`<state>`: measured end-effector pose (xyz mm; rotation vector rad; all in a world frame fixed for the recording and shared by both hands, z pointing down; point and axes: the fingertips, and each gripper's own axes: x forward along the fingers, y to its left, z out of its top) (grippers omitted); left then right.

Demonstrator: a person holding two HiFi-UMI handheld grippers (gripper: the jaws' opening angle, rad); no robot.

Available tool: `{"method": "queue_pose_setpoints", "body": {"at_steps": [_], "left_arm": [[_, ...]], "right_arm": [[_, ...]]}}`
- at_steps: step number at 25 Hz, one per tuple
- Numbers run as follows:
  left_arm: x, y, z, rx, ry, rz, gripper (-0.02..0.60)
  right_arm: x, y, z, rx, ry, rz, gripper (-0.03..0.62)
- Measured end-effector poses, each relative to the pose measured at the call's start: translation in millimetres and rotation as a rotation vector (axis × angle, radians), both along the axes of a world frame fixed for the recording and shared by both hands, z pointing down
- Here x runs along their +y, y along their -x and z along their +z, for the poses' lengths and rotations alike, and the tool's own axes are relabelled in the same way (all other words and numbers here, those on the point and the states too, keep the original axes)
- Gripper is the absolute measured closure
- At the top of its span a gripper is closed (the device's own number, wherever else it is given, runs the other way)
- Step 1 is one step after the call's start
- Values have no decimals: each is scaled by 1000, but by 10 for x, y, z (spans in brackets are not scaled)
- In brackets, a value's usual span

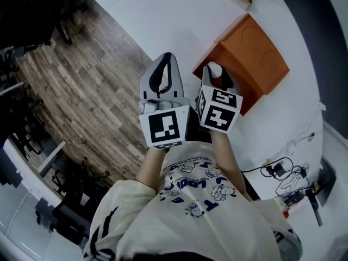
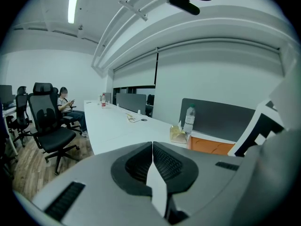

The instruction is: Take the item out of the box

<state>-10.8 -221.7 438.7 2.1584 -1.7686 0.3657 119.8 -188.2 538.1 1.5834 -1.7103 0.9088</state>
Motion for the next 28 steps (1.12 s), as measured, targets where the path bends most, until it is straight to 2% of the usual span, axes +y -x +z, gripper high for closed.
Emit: {"method": "queue_pose_setpoints", "body": {"at_steps": [9, 28], "left_arm": [[46, 50, -135, -6, -21, 14, 563], [112, 126, -633, 16, -127, 47, 563]], "right_arm": [[19, -3, -192, 10, -41, 13, 410], [28, 123, -738, 18, -154, 42, 410]]}}
